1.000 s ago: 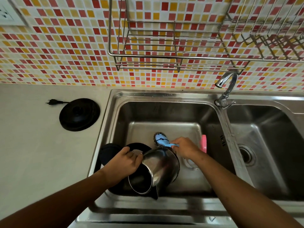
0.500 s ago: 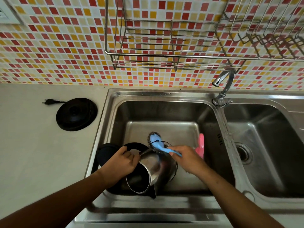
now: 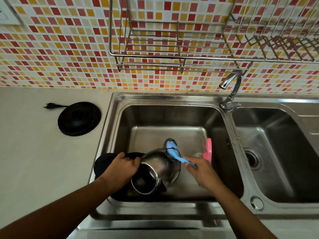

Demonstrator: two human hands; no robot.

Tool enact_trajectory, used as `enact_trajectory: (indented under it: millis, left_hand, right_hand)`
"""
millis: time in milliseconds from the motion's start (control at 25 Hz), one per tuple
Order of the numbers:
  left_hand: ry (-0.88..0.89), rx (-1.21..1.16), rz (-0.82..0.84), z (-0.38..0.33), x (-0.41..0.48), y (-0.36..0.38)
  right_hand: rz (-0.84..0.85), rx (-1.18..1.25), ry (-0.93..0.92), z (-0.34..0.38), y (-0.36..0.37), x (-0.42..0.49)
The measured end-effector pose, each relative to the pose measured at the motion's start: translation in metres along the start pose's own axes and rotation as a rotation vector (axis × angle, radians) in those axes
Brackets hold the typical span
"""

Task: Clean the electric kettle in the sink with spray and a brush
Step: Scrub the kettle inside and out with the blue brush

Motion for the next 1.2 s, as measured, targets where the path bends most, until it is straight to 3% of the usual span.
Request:
enact_trajectory:
  millis: [120, 320, 400, 560, 720, 880, 1000, 1200]
  left_hand:
    - [-0.068, -0.062, 0.098, -0.001, 0.000, -0.013]
    - [-0.315, -0.200, 0.087, -0.005, 0.005, -0.027]
    - [-0.389, -0.267, 0.111, -0.010, 0.010, -0.034]
    - [-0.463, -0.350, 0.223, -0.014, 0.022, -0.039]
    - [-0.466, -0.477, 0.358, -0.009, 0.022, -0.036]
    - [-0.451, -0.502, 0.345, -0.005, 0.019, -0.039]
    - [-0.406, -0.410, 0.332, -0.009, 0.010, -0.041]
    - [-0.350, -0.443, 0.211, -0.007, -0.005, -0.037]
  right_hand:
    - [-0.049, 0.026, 0.090, -0.009, 0.002, 0.004]
    - [0.154, 0.120, 0.115, 0.012, -0.018, -0.032]
    - [0.156, 0.106, 0.085, 0.026, -0.039, -0.041]
    - [0.063, -0.273, -0.266, 0.067, -0.069, -0.054]
    - [0.110, -0.762, -0.342, 0.115, -0.065, -0.058]
    - [0.198, -1.150, -0.481, 0.150, -0.030, -0.033]
    - [0.290, -1.240, -0.517, 0.152, 0.007, 0.008]
    - [0.505, -1.092, -0.528, 0.109, 0.044, 0.047]
Point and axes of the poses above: each hand's wrist, its own x-axis towards the middle knuckle, its own y-axis out of the palm, z = x × y, the point moved 2 cm from there along x, towards the middle knuckle
